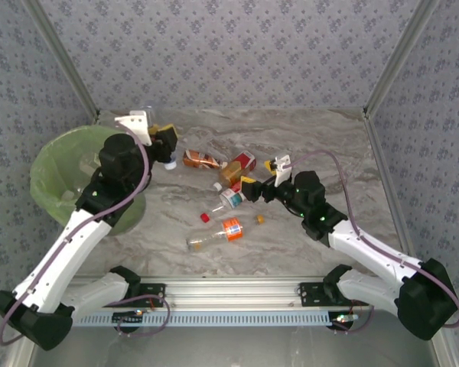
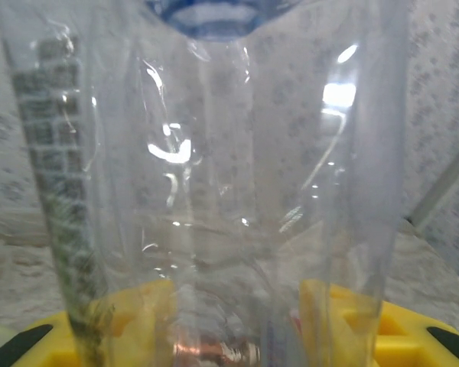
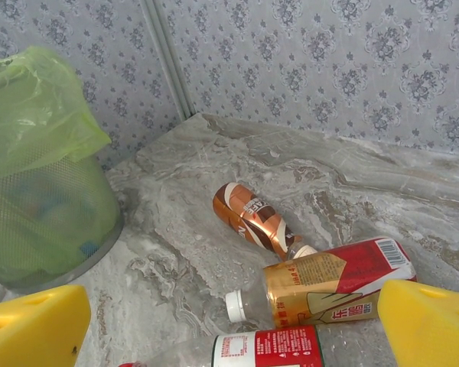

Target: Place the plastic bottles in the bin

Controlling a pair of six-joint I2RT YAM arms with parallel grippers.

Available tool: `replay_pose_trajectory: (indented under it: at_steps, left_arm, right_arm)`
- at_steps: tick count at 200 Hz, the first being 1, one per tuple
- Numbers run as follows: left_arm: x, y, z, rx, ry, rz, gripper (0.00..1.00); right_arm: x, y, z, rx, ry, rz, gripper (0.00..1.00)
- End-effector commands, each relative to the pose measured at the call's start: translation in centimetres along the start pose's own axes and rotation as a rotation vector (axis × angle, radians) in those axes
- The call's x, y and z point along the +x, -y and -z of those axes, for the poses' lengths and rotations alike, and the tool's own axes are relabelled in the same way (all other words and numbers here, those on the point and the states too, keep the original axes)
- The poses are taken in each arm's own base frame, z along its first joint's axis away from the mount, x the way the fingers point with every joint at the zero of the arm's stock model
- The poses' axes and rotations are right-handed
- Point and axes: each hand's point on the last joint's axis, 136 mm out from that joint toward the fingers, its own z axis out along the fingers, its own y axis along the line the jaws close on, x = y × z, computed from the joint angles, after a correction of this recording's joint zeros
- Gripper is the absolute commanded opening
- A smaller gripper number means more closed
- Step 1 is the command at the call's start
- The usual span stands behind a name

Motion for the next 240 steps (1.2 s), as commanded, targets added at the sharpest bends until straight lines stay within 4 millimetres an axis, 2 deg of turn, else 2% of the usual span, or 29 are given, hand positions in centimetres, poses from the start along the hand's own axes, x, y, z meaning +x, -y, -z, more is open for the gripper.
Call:
replay_pose_trajectory:
  at_steps: [1, 52, 83, 113, 138, 167, 197, 240]
  left_arm:
    - [-5.4, -1.8, 2.5, -0.098, 0.180, 0.000, 0.31]
    - [-9.1, -2.7, 5.1, -0.114, 0.283, -0.014, 0.32]
    - [-10.1, -6.0, 6.0, -0.275, 0.287, -0.029, 0.32]
    - [-9.3, -10.4, 6.4, -0.402, 0.258, 0.044, 0.32]
    - [-9.1, -12.9, 7.2, -0.471, 0.251, 0.071, 0.32]
    - [-8.4, -14.7, 7.8, -0.498, 0.239, 0.139, 0.32]
    - [-5.7, -16.4, 7.7, -0.545, 0.190, 0.216, 0.32]
    - [-3.4, -19.2, 9.1, -0.643, 0.176, 0.301, 0.33]
  right_arm:
    - [-2.1, -0.7, 0.0, -0.018, 0.054, -0.005, 0.99]
    - [-1.8, -0.5, -0.3, -0.007, 0.041, -0.012, 0.99]
    - [-1.6, -0.3, -0.6, -0.002, 0.030, -0.017, 0.99]
    - [-1.6, -0.6, -0.7, -0.011, 0.016, -0.018, 0.99]
    - [-1.5, -0.6, -0.6, -0.011, 0.009, -0.018, 0.99]
    - [-1.1, -0.6, -0.7, -0.007, -0.002, -0.019, 0.99]
    - [-1.0, -0.6, -0.8, -0.007, -0.008, -0.020, 0.99]
    - [-0.7, -0.7, -0.8, -0.008, -0.034, -0.007, 0.99]
